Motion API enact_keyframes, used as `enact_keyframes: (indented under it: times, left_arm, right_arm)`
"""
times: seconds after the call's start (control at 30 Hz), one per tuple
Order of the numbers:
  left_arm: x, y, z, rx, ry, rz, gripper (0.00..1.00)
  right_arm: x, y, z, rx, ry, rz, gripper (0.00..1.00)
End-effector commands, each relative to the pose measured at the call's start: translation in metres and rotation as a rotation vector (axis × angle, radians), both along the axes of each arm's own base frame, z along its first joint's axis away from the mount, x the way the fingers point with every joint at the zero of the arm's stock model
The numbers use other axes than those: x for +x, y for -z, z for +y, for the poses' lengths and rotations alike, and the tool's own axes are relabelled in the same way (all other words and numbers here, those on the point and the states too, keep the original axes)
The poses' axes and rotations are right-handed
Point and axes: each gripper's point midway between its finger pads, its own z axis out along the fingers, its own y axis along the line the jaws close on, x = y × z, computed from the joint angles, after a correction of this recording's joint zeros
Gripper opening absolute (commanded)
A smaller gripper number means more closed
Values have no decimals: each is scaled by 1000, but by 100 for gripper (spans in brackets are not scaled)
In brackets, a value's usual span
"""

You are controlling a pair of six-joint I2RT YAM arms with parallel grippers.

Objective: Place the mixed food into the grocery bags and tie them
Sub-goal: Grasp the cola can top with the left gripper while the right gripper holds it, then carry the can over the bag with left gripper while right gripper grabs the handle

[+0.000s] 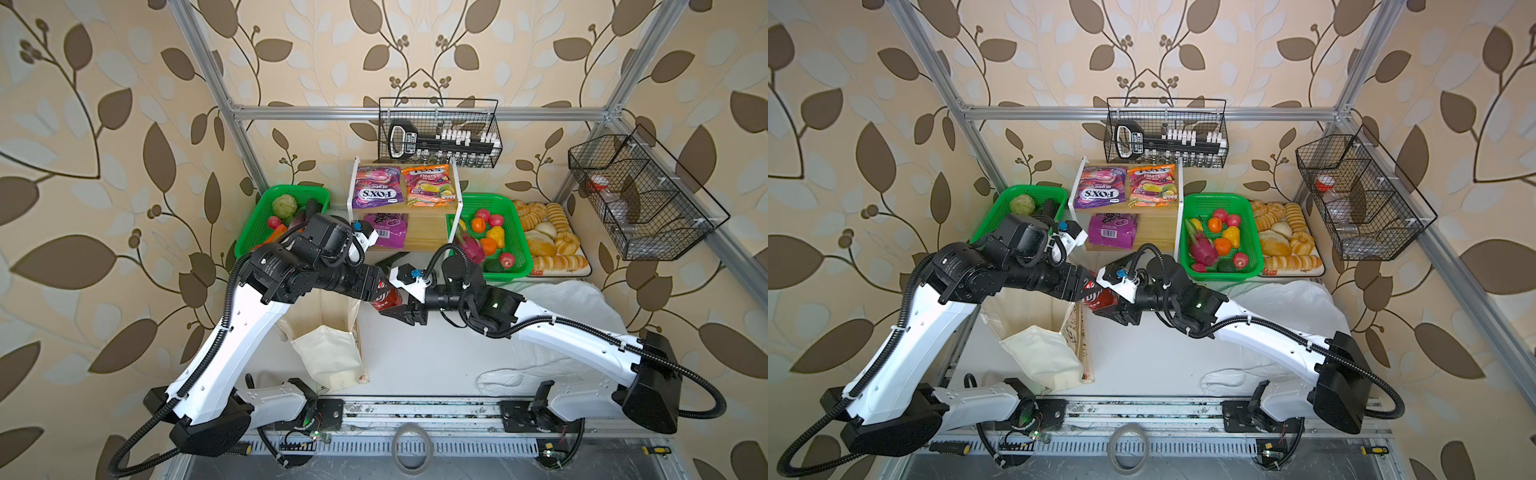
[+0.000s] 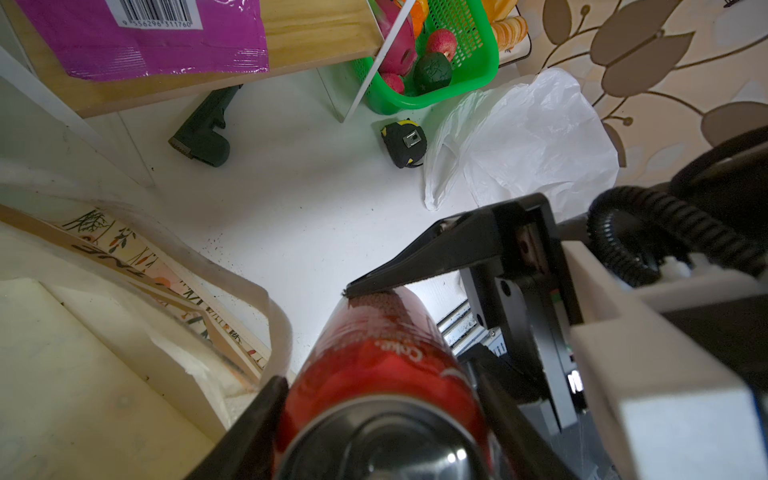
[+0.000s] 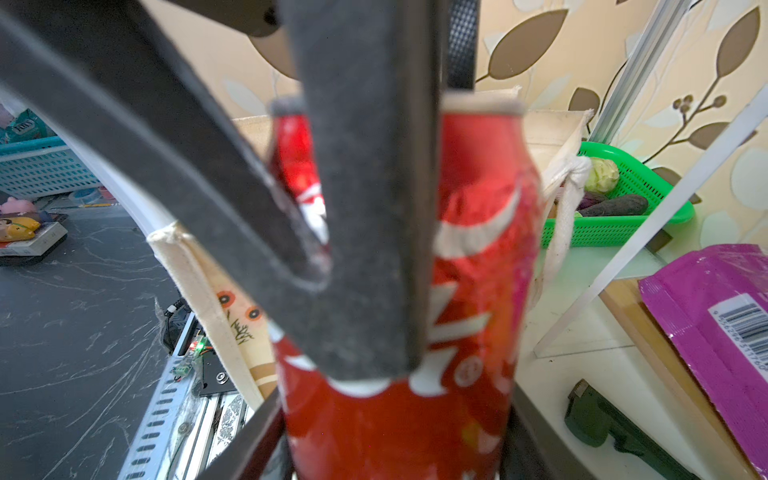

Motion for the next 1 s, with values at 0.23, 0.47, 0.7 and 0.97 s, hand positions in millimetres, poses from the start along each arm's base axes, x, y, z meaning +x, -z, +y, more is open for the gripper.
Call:
enact_keyframes:
  times: [0.23, 0.47, 0.7, 0.97]
  left_arm:
    - [4, -47, 17, -81, -108, -192, 27]
    - [7, -61, 29, -87, -165, -264, 15]
    - [12, -92, 86, 25, -392, -441, 5]
    - [13, -111, 136, 160, -584, -542, 0]
  right_arm:
    - [6, -50, -2, 147, 45, -104, 72]
    - [5, -52, -10, 157, 74, -99, 76]
    - [20, -66, -22, 213, 170, 2, 77]
    - [31, -62, 11, 172, 227, 327, 75]
